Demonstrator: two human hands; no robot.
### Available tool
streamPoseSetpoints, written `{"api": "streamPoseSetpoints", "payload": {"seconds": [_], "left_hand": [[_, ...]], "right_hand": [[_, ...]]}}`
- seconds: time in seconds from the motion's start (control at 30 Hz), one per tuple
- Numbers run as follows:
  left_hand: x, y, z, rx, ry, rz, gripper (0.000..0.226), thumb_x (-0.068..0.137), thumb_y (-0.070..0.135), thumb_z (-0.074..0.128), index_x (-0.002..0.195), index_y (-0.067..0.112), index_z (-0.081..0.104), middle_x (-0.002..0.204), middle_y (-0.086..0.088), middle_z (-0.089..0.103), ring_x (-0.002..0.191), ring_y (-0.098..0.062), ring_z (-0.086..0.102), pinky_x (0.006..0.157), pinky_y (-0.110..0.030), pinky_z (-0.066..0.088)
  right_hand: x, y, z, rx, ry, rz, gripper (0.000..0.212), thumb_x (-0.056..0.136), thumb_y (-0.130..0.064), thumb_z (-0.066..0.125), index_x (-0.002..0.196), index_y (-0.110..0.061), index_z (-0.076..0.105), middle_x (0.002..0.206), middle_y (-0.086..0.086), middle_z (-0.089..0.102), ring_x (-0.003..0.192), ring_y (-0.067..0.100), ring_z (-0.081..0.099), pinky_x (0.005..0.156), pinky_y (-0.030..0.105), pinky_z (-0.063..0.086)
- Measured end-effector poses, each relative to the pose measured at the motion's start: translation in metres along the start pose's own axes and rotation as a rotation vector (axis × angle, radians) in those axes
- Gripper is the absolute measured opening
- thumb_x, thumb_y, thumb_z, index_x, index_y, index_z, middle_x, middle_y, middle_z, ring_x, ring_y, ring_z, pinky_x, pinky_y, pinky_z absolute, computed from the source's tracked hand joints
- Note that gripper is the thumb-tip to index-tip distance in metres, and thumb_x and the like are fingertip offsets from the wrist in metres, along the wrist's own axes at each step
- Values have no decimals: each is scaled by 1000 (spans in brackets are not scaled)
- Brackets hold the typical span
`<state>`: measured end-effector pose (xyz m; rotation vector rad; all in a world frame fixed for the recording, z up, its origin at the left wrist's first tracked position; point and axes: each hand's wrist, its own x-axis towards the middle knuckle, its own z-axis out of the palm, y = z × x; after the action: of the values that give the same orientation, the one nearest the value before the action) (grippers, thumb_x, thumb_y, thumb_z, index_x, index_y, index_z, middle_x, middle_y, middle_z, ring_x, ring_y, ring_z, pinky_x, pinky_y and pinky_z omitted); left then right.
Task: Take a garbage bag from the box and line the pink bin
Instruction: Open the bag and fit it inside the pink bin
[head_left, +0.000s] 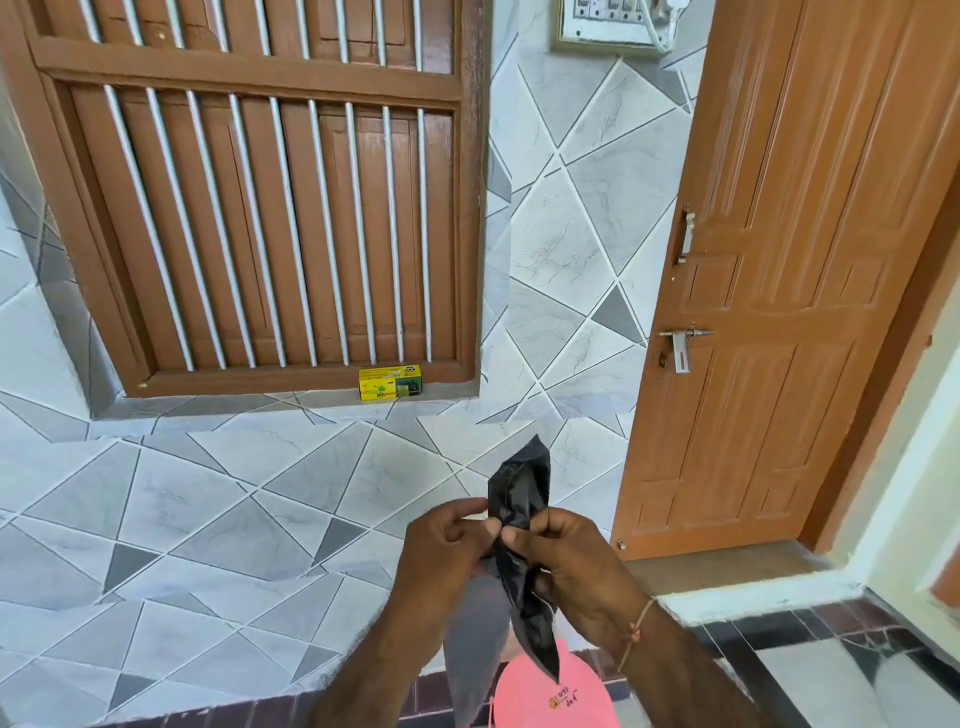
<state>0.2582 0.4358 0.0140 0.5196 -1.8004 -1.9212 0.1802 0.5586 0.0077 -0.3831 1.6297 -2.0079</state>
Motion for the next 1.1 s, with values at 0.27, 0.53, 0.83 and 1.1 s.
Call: {"api": "streamPoseSetpoints", "payload": {"seconds": [0.27, 0.53, 0.83, 1.1], "left_hand": [[0, -2, 7, 109, 75, 41, 14, 84, 3, 66, 74, 12, 72, 64, -5, 68, 53, -6, 58, 48, -16, 47], [7, -2, -3, -15, 38, 21, 13, 84, 8, 67, 71, 9, 69, 70, -17, 68, 68, -27, 61, 72, -41, 53], [-2, 3, -2, -78, -84, -4, 12, 82, -2, 67, 73, 6, 66, 68, -11, 67, 68, -26, 58, 61, -29, 49], [1, 2, -12, -81, 42, -48, 26, 92, -1, 53, 84, 11, 74, 82, -9, 71, 77, -22, 60, 63, -25, 52]], "right_hand": [[-3, 2, -17, -45, 59, -21, 15, 83, -19, 71, 72, -8, 69, 62, 10, 57, 52, 16, 47, 44, 24, 34], [-8, -9, -27, -81, 120, -35, 20, 86, -26, 68, 92, -7, 71, 77, 2, 65, 69, 17, 59, 58, 26, 46], [-8, 4, -7, 24, 11, -9, 11, 79, -2, 71, 70, -7, 73, 71, 19, 68, 57, 23, 62, 57, 28, 51], [-2, 0, -19, 191, 19, 19, 11, 82, -2, 67, 74, -9, 62, 56, 4, 59, 48, 12, 53, 45, 20, 41]]}}
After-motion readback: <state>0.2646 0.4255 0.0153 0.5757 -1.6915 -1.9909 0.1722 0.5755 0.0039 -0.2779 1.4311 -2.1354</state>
